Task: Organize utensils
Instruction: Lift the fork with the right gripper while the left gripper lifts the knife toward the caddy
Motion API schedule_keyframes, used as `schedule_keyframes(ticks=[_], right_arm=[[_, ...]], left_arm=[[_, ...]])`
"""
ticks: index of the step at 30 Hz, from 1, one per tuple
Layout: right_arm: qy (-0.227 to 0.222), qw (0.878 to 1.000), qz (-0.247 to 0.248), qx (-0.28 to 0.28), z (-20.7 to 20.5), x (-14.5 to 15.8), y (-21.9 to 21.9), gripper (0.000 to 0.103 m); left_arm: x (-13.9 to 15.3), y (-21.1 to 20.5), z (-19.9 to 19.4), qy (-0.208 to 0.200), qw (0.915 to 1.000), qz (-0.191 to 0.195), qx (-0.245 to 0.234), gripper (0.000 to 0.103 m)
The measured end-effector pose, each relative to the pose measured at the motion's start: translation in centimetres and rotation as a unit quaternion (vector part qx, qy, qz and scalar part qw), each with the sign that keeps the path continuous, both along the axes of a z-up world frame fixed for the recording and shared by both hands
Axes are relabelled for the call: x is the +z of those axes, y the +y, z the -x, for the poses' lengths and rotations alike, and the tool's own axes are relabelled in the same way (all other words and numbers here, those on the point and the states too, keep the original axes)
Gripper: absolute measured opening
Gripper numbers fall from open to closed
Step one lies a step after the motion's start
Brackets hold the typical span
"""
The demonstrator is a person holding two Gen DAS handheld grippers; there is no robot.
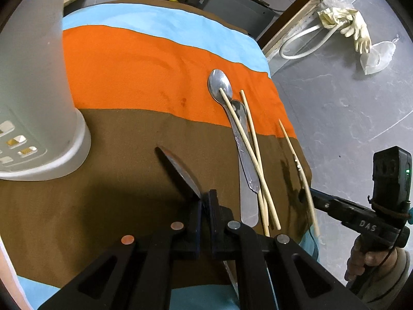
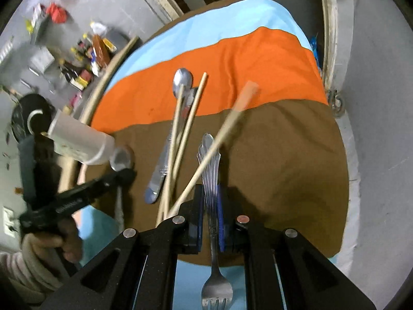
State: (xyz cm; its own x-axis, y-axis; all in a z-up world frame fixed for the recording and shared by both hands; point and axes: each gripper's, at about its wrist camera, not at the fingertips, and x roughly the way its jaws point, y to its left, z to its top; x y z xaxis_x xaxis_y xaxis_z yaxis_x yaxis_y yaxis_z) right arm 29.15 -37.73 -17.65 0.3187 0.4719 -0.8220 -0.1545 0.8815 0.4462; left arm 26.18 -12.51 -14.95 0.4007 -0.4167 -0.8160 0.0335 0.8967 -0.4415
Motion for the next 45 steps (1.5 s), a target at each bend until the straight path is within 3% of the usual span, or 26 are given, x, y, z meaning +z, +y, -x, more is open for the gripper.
schedule_keyframes(ticks=[5,10,17,27,36,45], right_arm=[[-0.015,1.000,-0.001,0.007,1.7,0.4,1.3,0.008],[-0.035,0.999,-0.038,0.008,3.2,1.1,2.5,0.008],[-0.077,0.995,-0.067,0.020,4.2,2.3,4.4,0.008],[-0.167,0.982,-0.085,0.037,6.1,4.5,8.1,0.008],[-0.288,0.955,-0.067,0.024,7.8,10.7,10.4,0.008],[-0.364,0.930,-0.055,0.019,7.8,17.6,12.8,0.008]], left_arm=[[0.5,-0.2,0.5,-0.008,0.9999,0.000,-0.010,0.004],[1.6,-0.2,1.3,-0.034,0.9992,-0.004,-0.020,0.003],[4.5,1.6,4.1,-0.113,0.9935,-0.014,0.005,0.003],[8.4,4.6,6.9,-0.185,0.9816,-0.035,0.030,0.003],[12.0,6.6,7.8,-0.242,0.9693,-0.033,0.031,0.003],[16.2,9.6,8.5,-0.295,0.9552,-0.007,0.029,0.003]])
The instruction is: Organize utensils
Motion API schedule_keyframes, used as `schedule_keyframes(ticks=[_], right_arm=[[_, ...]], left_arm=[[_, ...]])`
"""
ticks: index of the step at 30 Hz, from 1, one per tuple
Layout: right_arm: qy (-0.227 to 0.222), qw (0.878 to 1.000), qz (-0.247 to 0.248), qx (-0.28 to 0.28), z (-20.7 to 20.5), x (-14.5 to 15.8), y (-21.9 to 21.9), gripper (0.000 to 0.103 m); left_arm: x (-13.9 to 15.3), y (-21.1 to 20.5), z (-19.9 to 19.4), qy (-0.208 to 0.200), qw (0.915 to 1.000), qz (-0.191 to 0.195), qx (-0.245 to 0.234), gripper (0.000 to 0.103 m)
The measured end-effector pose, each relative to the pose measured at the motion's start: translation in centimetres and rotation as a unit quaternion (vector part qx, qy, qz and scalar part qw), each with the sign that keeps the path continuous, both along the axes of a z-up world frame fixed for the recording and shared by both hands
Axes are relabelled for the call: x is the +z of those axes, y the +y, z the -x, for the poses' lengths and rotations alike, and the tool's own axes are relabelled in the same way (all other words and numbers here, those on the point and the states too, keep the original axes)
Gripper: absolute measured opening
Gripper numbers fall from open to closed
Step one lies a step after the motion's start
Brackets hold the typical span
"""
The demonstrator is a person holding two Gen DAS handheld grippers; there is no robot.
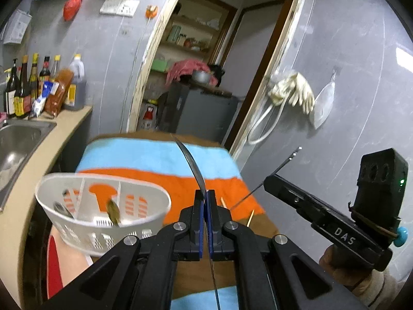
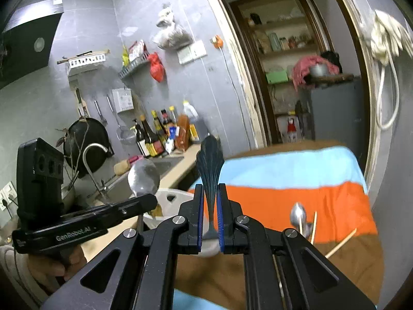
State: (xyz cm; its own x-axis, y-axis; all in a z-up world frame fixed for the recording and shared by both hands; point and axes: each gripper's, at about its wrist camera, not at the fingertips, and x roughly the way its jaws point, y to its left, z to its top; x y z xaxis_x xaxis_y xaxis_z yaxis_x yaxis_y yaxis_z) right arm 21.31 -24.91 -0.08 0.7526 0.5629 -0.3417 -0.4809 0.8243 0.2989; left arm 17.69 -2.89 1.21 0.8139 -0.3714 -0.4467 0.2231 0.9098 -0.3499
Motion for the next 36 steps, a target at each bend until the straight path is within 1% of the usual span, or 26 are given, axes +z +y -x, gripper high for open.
schedule_keyframes(ticks=[4,5,6,10,14,16,18,19,21,22,23,24,25,28,31,34,36], right_arm=[[-0.022,1.000,0.008,0.003,-0.1,2.4,1.4,0.008],[-0.026,1.000,0.009,0.005,-0.2,3.0,1.7,0.001],[-0.029,0.999,0.010,0.007,-0.3,3.4,2.1,0.001],[-0.035,0.999,0.005,0.014,-0.7,4.3,3.3,0.000],[-0.027,0.999,0.012,0.021,-1.4,4.0,4.5,0.000],[-0.011,0.999,0.020,0.029,-1.7,3.2,4.9,0.000],[0.020,0.999,0.038,0.019,-2.2,1.7,5.1,0.000],[0.035,0.998,0.040,0.017,-2.6,0.8,4.8,0.000],[0.083,0.996,0.034,0.020,-3.6,-1.6,4.3,0.002],[0.113,0.993,0.035,0.015,-4.2,-3.1,4.0,0.009],[0.137,0.990,0.040,0.013,-4.7,-4.5,3.8,0.020],[0.152,0.987,0.045,0.012,-5.2,-5.8,3.6,0.026],[0.161,0.986,0.047,0.010,-5.4,-6.7,3.3,0.033],[0.183,0.982,0.039,0.011,-6.4,-8.6,2.8,0.033],[0.184,0.982,0.041,0.012,-7.5,-9.3,2.8,0.033],[0.185,0.982,0.037,0.016,-9.5,-10.0,2.8,0.033],[0.191,0.981,0.035,0.022,-11.3,-10.7,3.0,0.033]], left_arm=[[2.2,2.5,-0.1,-0.028,0.9994,0.022,0.007,0.003],[2.6,3.2,-0.1,-0.034,0.9990,0.025,0.013,0.003],[3.0,3.8,-0.2,-0.039,0.9987,0.027,0.018,0.003],[4.1,7.5,-0.9,-0.056,0.9959,0.041,0.057,0.003],[3.9,10.2,-1.1,-0.051,0.9931,0.047,0.094,0.003],[3.5,10.9,-1.0,-0.046,0.9925,0.045,0.104,0.003],[3.0,11.3,-0.8,-0.039,0.9922,0.046,0.110,0.003],[2.8,11.4,-0.7,-0.036,0.9920,0.049,0.111,0.003],[2.3,11.4,-0.6,-0.030,0.9921,0.048,0.112,0.003],[2.2,11.4,-0.6,-0.028,0.9922,0.047,0.113,0.003],[1.9,11.4,-0.7,-0.024,0.9922,0.047,0.114,0.003],[1.6,11.5,-0.8,-0.020,0.9919,0.048,0.116,0.003],[1.5,11.6,-0.8,-0.018,0.9916,0.051,0.118,0.003],[1.7,12.5,-1.5,-0.023,0.9890,0.061,0.133,0.003],[2.2,12.9,-2.3,-0.038,0.9858,0.065,0.150,0.003],[2.3,13.1,-3.4,-0.048,0.9830,0.057,0.168,0.003],[2.2,13.1,-4.1,-0.049,0.9815,0.044,0.180,0.003]])
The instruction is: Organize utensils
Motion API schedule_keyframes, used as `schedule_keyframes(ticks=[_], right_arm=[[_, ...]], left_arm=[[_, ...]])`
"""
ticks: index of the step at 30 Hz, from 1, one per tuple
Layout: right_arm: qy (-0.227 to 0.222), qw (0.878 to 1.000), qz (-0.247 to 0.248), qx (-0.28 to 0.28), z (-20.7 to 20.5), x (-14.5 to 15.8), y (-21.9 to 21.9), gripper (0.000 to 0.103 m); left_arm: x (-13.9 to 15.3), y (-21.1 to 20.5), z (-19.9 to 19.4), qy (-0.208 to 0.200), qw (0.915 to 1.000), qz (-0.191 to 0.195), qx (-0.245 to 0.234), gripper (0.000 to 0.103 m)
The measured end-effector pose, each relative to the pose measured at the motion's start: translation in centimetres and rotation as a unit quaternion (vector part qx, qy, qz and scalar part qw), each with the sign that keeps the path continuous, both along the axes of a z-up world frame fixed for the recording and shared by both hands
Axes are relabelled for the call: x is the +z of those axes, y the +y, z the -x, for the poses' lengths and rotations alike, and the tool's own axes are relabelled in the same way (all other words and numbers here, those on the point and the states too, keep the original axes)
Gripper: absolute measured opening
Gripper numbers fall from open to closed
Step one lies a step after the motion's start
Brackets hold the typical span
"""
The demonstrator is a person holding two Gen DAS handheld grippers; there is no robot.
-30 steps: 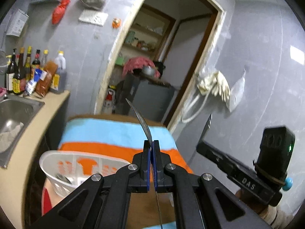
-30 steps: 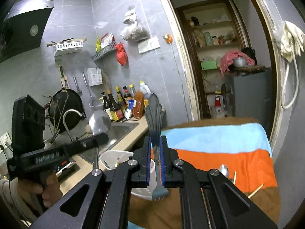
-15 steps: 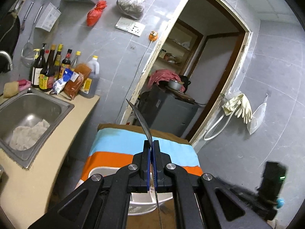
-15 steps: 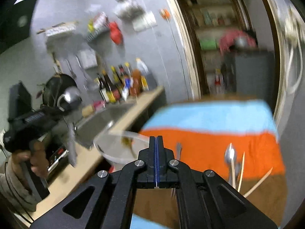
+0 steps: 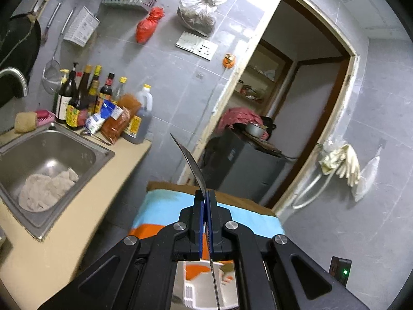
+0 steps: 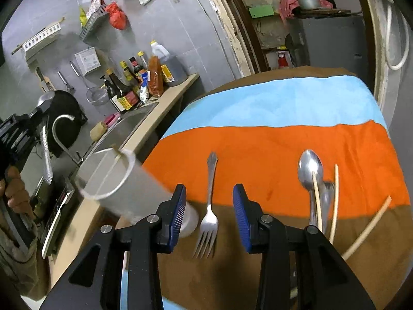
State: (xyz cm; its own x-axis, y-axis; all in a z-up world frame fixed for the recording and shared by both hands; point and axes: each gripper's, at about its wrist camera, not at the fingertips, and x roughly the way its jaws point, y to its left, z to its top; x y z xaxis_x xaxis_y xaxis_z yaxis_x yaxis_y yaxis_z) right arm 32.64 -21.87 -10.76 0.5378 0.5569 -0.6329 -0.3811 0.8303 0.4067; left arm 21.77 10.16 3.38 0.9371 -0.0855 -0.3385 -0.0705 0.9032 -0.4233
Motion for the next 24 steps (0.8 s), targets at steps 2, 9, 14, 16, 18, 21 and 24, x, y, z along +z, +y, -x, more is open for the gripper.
schedule_keyframes(ticks=[2,9,14,16,18,21,24], right_arm=[[0.016,1.000,-0.004,0.016,-2.5,-1.3,0.7,0.033],[0.097,0.990,-0.003,0.106,-8.6,-6.9,5.0,0.033],[0.089,0.983,0.050,0.151,-8.8,-8.0,8.0,0.027],[0.082,0.983,0.070,0.146,-8.5,-7.8,8.6,0.012],[0.084,0.983,0.071,0.145,-8.2,-7.7,8.6,0.011],[0.093,0.986,0.053,0.131,-8.1,-7.1,7.7,0.007],[0.062,0.992,0.016,0.108,-6.7,-4.9,5.5,0.007]], left_arm=[[-0.3,-0.1,-0.6,0.003,0.9998,-0.017,0.012,0.003],[-2.8,1.1,-2.0,0.013,0.9969,-0.043,0.065,0.003],[-4.3,1.5,-2.8,0.016,0.9947,-0.053,0.086,0.003],[-4.8,1.4,-3.1,0.023,0.9945,-0.054,0.087,0.003],[-5.3,1.2,-3.2,0.030,0.9942,-0.056,0.087,0.003],[-5.7,0.7,-3.0,0.045,0.9940,-0.063,0.077,0.003],[-6.0,0.2,-2.6,0.056,0.9945,-0.068,0.057,0.003]])
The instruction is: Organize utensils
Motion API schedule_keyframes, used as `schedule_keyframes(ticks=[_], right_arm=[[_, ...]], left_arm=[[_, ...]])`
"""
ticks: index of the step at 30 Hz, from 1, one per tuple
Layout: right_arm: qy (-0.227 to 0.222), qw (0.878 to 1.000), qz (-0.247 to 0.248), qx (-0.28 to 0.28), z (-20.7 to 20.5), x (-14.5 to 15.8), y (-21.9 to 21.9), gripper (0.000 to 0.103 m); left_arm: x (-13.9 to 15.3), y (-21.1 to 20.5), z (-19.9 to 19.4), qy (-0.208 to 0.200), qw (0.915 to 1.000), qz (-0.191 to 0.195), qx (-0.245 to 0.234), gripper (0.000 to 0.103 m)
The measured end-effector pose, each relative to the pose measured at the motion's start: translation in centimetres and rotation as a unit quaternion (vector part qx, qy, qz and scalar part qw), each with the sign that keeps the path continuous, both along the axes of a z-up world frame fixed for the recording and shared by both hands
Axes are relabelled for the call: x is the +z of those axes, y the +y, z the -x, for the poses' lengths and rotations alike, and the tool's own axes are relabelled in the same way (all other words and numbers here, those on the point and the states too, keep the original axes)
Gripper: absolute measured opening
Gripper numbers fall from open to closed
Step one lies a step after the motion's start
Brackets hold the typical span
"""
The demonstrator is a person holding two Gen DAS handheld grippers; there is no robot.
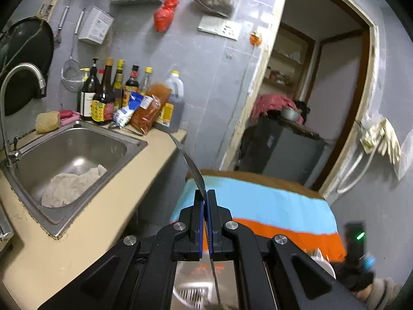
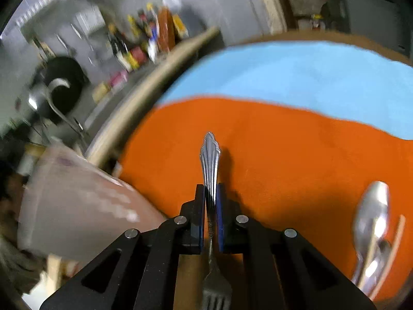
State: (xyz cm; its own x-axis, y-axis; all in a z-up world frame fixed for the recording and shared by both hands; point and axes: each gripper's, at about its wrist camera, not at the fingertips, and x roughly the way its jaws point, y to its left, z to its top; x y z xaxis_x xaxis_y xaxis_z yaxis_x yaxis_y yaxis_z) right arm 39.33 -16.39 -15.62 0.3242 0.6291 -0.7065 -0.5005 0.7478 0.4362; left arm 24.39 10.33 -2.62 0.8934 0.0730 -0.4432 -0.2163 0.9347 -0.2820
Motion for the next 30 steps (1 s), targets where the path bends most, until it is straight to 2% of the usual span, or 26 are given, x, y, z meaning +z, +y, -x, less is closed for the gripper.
schedule_keyframes(ticks=[6,10,14,17,18,19,21,24,27,30], right_arm=[[-0.089,0.994,-0.038,-0.057,4.2,6.7,-4.1,0.002],[-0.185,0.978,-0.053,-0.082,6.9,12.2,-5.0,0.002],[-0.247,0.962,-0.079,-0.086,8.7,16.8,-4.3,0.002],[-0.293,0.947,-0.098,-0.085,9.8,19.5,-3.0,0.002],[-0.303,0.943,-0.107,-0.084,10.1,20.2,-2.9,0.002],[-0.318,0.938,-0.111,-0.082,10.3,20.8,-2.3,0.002],[-0.339,0.932,-0.102,-0.074,10.7,21.4,-0.6,0.002],[-0.345,0.932,-0.097,-0.054,10.6,20.3,1.5,0.002],[-0.342,0.936,-0.075,-0.035,10.7,18.3,3.0,0.002],[-0.326,0.943,-0.065,-0.025,10.8,16.7,3.2,0.002]], left_arm=[[-1.1,-0.7,1.0,0.035,0.9989,0.004,-0.032,0.003],[-1.7,-1.0,1.0,0.070,0.9959,0.005,-0.058,0.003],[-1.5,-1.3,2.0,0.080,0.9945,0.006,-0.068,0.005],[-1.2,-1.3,3.1,0.072,0.9949,0.013,-0.069,0.028],[-1.1,-1.2,3.5,0.066,0.9953,0.019,-0.068,0.042],[-1.1,-1.1,3.9,0.060,0.9959,0.025,-0.064,0.050],[-0.9,-0.8,4.5,0.054,0.9963,0.037,-0.056,0.051],[-0.4,-0.8,5.2,0.048,0.9970,0.042,-0.044,0.053],[0.1,-0.7,5.9,0.037,0.9980,0.040,-0.032,0.066],[0.5,-0.4,6.4,0.027,0.9985,0.043,-0.022,0.074]])
